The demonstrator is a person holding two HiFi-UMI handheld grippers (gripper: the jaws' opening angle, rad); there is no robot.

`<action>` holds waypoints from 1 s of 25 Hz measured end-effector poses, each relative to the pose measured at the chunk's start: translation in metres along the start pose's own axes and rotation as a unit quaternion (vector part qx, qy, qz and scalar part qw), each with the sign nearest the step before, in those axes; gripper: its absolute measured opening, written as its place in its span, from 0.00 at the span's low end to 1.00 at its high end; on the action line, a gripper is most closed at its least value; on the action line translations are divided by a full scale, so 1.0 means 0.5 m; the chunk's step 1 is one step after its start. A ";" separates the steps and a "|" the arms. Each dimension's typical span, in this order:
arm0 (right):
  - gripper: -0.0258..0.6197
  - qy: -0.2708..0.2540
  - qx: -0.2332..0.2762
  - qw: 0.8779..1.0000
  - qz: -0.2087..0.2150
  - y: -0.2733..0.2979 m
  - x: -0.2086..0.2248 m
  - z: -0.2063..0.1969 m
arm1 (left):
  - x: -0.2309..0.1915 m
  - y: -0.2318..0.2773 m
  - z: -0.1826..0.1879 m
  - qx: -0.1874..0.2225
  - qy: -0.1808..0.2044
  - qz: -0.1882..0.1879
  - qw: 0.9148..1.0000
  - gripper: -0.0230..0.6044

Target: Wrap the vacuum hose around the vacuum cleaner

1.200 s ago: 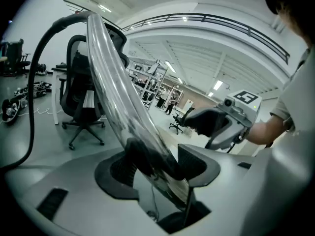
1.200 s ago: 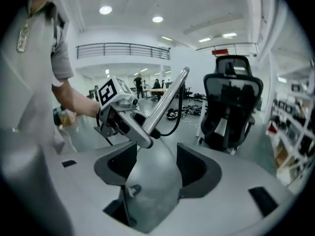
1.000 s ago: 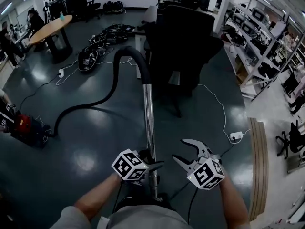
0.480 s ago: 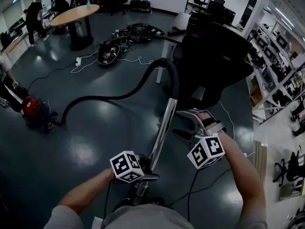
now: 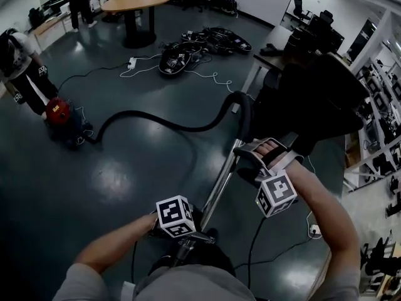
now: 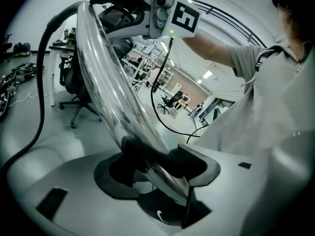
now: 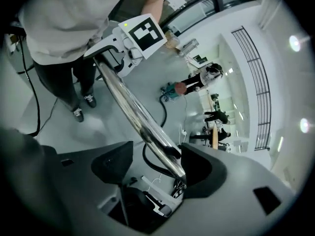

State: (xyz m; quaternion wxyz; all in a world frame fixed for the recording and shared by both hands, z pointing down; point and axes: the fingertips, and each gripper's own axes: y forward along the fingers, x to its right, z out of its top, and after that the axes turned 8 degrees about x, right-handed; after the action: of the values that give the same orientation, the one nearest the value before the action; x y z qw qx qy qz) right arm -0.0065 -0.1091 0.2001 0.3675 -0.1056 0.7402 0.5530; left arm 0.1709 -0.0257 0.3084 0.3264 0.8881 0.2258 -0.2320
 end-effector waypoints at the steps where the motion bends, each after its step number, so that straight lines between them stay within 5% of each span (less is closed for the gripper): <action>1: 0.48 -0.012 0.009 1.000 0.015 0.012 0.000 0.004 | -0.008 0.000 0.003 0.002 -0.003 0.003 1.000 0.44; 10: 0.48 -0.062 0.035 0.975 0.213 0.095 -0.062 -0.024 | -0.060 0.027 0.030 0.005 -0.047 0.051 0.998 0.44; 14: 0.46 -0.062 0.027 0.944 0.323 0.102 -0.099 -0.052 | -0.085 0.052 0.027 -0.027 -0.059 0.074 0.995 0.44; 21: 0.33 -0.094 0.005 0.858 0.505 0.070 -0.244 -0.065 | -0.077 0.029 0.007 -0.056 -0.059 0.144 0.986 0.41; 25: 0.30 -0.066 0.033 0.857 0.510 0.075 -0.290 -0.057 | -0.074 0.010 0.006 -0.038 -0.078 0.174 0.981 0.38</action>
State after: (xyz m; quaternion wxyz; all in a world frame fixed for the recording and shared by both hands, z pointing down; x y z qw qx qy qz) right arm 0.0627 -0.1573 0.3268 0.0857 0.3353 0.6820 0.6442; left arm 0.1435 -0.0406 0.3294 0.4119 0.8799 0.0499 -0.2314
